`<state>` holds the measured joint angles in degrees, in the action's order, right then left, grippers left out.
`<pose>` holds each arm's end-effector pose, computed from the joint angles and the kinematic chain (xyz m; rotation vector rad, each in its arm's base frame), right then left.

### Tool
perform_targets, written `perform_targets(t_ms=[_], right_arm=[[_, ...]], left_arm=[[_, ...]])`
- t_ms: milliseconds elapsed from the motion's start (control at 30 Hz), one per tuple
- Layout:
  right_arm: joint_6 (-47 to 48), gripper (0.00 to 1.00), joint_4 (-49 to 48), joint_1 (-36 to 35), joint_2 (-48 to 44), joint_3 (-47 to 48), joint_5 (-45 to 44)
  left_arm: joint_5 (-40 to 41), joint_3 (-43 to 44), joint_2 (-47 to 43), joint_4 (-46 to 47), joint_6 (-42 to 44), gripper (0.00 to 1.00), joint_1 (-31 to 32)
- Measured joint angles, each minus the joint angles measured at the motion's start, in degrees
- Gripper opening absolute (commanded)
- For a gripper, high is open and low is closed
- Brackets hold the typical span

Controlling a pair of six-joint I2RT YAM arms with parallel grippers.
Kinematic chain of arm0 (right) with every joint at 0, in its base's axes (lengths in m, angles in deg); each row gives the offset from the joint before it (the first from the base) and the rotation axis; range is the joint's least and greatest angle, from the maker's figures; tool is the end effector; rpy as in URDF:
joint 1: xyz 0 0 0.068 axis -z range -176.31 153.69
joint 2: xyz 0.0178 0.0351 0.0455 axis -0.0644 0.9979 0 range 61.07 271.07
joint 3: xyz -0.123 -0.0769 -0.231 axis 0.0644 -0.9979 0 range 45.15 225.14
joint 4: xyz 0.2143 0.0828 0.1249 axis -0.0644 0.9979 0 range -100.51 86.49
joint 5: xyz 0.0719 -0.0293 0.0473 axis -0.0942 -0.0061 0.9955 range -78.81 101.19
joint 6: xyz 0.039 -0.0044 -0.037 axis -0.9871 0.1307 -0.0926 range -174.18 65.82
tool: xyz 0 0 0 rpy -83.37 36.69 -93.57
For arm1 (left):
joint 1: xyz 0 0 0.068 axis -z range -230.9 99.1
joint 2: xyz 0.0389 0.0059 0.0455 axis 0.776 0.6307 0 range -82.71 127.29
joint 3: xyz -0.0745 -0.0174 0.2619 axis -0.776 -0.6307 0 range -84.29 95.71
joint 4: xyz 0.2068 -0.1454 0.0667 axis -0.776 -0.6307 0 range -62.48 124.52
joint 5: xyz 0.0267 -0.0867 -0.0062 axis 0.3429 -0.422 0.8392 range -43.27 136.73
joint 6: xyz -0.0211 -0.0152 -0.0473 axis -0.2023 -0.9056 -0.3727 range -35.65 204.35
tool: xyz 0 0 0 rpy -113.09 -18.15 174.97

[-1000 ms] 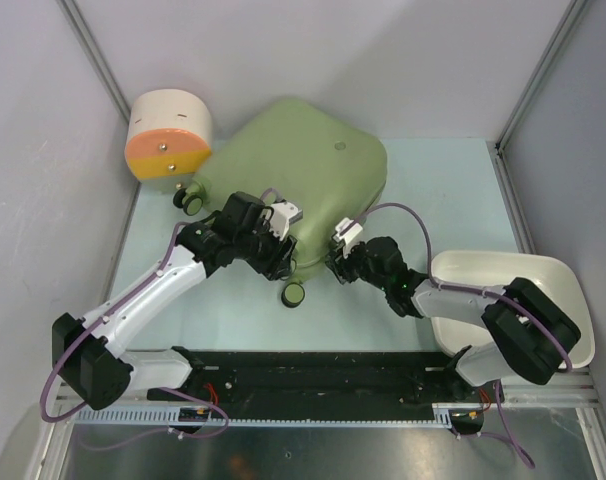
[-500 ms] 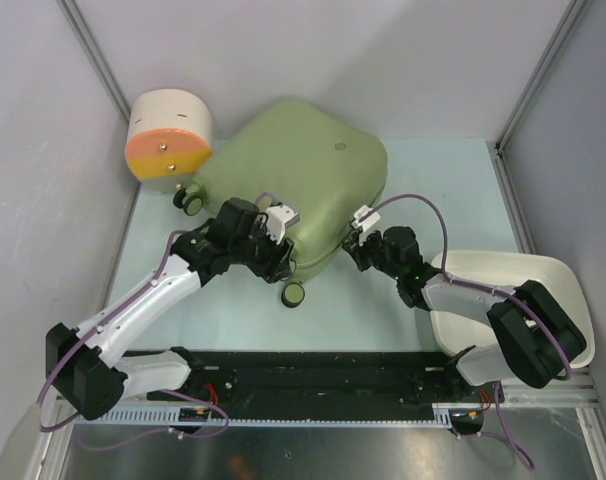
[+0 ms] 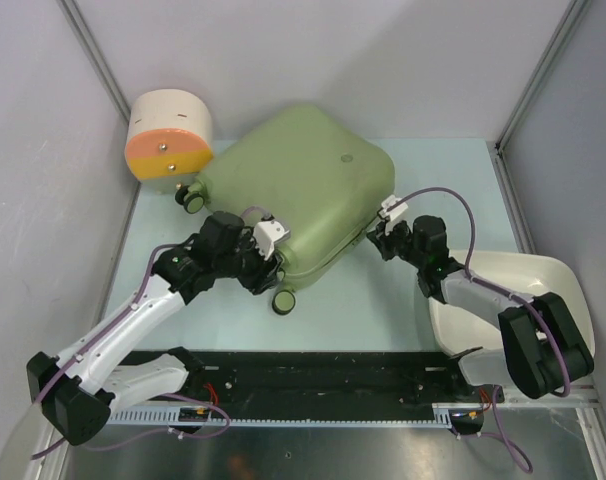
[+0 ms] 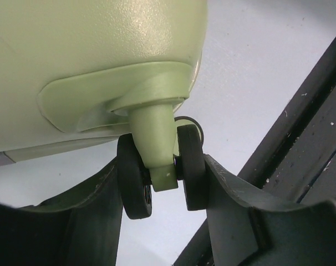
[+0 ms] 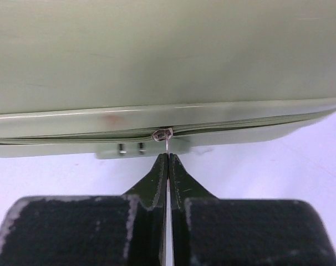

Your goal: Open, take out, and arrange the luggage

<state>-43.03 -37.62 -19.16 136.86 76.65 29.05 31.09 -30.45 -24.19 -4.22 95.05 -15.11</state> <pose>0.2498 0.1172 0.2093 -0.7523 1.7208 0.4320 0.1646 -0.1306 0.3040 1.0556 2.1056 -0.5351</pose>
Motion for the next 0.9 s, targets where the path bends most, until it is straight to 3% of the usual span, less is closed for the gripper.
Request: perform_targets(t_ms=[267,433,633,900], right_arm=[[7.5,0.00,3.5,8.5,2.8,5.1,1.9],[12.3,0.00,4.4,16.0,6.8,8.6,8.1],[14.2,0.00,1.2,23.1,18.3,17.4,19.2],[8.0,0.00,-7.3,24.8,33.7,30.2,33.3]], left_arm=[[2.3,0.7,-1.9,-4.8,11.8,0.00,0.0],[3.7,0.2,-6.7,-7.1,19.0,0.00,-0.1],[4.1,-2.1,-9.8,-8.9,24.2,0.00,-0.3],[4.1,-2.6,-9.2,-9.2,28.4,0.00,-0.7]])
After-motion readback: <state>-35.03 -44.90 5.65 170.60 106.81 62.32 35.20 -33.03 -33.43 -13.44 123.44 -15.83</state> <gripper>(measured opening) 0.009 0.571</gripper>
